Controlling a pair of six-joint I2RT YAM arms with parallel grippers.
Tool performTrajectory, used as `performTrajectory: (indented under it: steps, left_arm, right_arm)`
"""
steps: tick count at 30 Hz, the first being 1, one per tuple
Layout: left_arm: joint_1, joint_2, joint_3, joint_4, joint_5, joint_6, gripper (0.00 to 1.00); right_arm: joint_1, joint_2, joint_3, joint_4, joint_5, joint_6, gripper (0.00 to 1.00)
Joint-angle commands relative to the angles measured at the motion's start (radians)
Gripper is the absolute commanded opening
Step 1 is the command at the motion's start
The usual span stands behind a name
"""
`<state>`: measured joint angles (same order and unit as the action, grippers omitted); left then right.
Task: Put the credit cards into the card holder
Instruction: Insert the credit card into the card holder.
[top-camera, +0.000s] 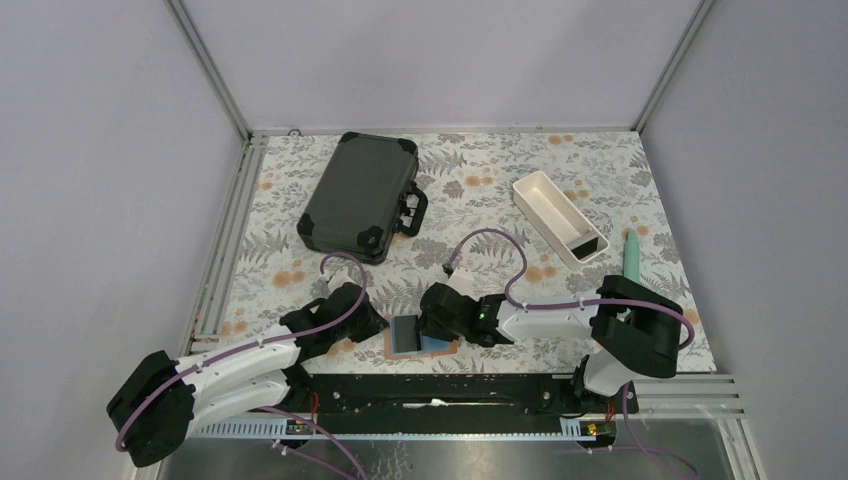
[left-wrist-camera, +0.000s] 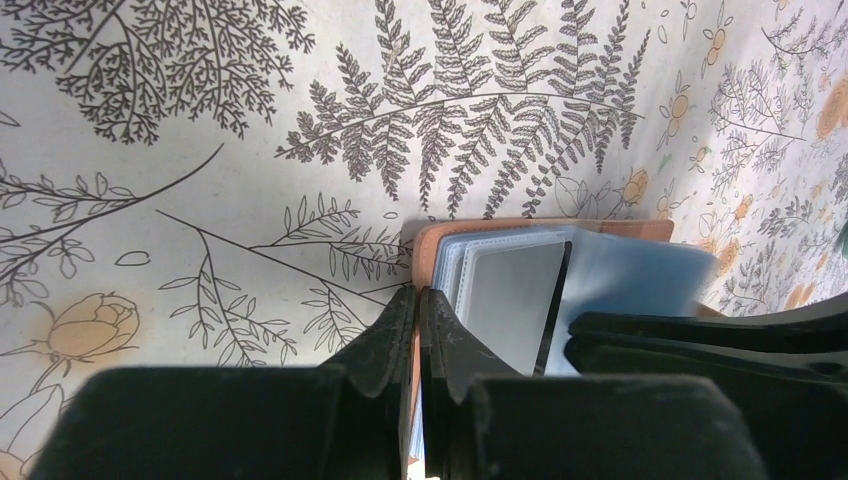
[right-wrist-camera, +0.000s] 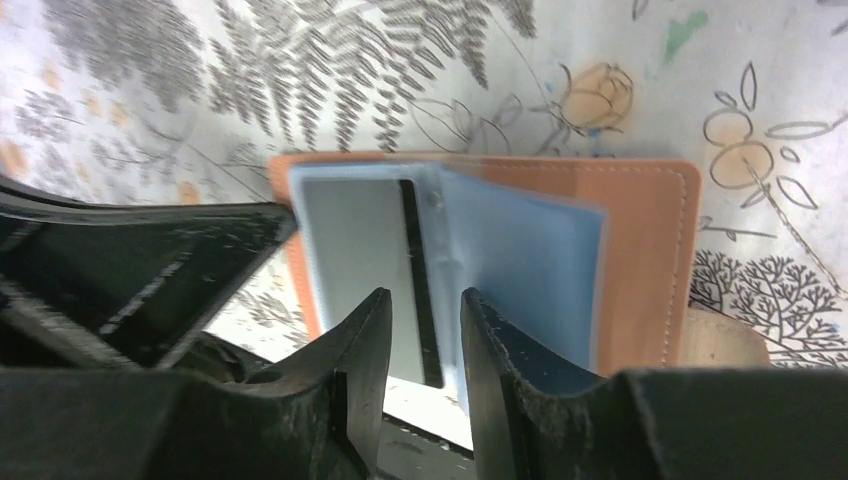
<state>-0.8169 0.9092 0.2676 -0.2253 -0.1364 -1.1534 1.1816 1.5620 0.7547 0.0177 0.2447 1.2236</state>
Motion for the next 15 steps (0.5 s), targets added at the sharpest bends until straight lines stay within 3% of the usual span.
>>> performTrajectory:
  steps: [1,7,15]
  left_arm:
    - [-0.005,-0.023,-0.013,-0.019,-0.029,-0.005,0.0]
    - [-0.005,-0.032,-0.014,-0.021,-0.029,-0.003,0.0]
    - [-0.005,-0.03,-0.013,-0.022,-0.029,-0.005,0.0]
  right_arm:
    - [0.031,0.038,0.034,-0.071,0.023,0.002,0.38]
    - [0.037,0.041,0.022,-0.075,0.033,0.015,0.35]
    - [0.055,0.08,0.062,-0.028,-0.026,0.002,0.2]
